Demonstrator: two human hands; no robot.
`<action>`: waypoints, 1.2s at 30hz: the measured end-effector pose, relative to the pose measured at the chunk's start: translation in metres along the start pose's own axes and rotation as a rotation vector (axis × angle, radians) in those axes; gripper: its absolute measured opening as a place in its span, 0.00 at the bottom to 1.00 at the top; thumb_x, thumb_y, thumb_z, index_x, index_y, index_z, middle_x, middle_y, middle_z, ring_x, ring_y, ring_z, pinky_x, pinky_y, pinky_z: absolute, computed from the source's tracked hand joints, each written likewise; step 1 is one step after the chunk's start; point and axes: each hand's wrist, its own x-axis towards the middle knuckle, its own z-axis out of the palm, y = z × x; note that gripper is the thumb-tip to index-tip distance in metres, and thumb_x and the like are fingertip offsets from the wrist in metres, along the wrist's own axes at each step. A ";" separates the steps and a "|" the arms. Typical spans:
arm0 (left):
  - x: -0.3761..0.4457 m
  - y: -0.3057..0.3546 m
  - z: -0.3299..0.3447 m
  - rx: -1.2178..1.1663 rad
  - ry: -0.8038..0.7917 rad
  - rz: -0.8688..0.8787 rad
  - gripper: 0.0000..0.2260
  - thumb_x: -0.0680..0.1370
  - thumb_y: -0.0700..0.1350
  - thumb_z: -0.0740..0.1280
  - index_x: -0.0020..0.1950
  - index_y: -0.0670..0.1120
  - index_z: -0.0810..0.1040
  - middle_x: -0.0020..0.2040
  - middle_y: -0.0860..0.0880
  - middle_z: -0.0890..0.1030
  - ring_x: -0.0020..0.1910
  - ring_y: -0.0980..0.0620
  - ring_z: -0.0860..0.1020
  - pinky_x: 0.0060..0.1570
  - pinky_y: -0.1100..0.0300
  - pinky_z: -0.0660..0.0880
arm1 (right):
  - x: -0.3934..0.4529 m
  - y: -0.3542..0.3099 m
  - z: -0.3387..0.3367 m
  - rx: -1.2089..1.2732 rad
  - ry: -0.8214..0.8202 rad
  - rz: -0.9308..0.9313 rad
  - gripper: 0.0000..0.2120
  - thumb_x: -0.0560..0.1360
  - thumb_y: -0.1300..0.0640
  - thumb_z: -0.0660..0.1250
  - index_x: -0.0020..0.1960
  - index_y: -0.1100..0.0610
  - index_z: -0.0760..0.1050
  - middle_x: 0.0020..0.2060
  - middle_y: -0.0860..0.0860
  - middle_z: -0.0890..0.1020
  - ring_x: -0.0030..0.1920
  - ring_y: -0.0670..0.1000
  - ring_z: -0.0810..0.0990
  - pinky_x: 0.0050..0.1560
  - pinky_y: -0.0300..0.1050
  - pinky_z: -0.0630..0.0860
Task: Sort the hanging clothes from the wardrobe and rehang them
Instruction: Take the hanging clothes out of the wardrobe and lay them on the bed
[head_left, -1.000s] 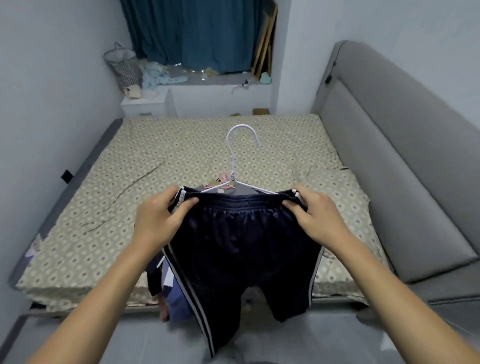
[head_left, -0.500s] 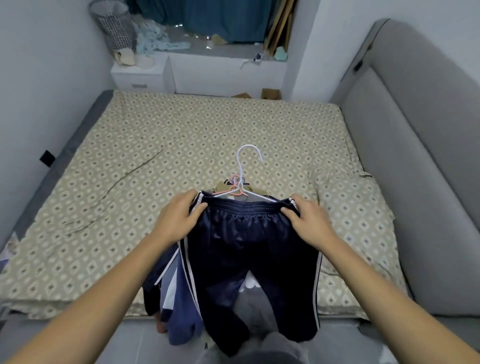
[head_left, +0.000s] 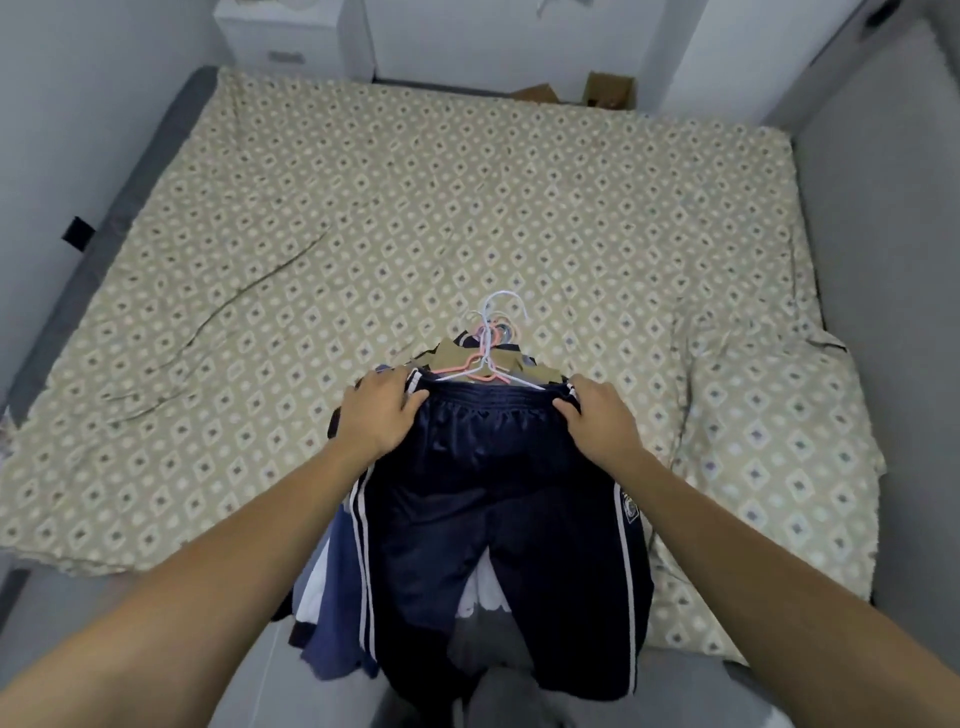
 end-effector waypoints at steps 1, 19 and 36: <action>0.008 -0.001 0.007 0.015 -0.004 -0.026 0.16 0.85 0.55 0.60 0.65 0.44 0.74 0.57 0.41 0.79 0.59 0.37 0.76 0.56 0.42 0.72 | 0.011 0.005 0.007 0.033 -0.018 -0.003 0.09 0.83 0.53 0.66 0.62 0.56 0.76 0.36 0.47 0.71 0.42 0.59 0.76 0.39 0.50 0.67; -0.112 -0.045 -0.043 0.010 0.207 -0.360 0.28 0.80 0.59 0.51 0.75 0.49 0.72 0.65 0.46 0.76 0.64 0.42 0.73 0.58 0.44 0.73 | 0.036 -0.130 0.041 -0.054 -0.230 -0.495 0.24 0.82 0.47 0.65 0.75 0.55 0.68 0.67 0.54 0.74 0.69 0.57 0.71 0.66 0.56 0.73; -0.610 -0.105 -0.042 0.061 0.765 -1.183 0.24 0.84 0.55 0.62 0.78 0.48 0.69 0.60 0.47 0.75 0.61 0.43 0.73 0.54 0.46 0.72 | -0.315 -0.430 0.126 -0.023 -0.466 -1.519 0.29 0.79 0.39 0.60 0.75 0.54 0.67 0.67 0.51 0.72 0.66 0.57 0.71 0.64 0.57 0.73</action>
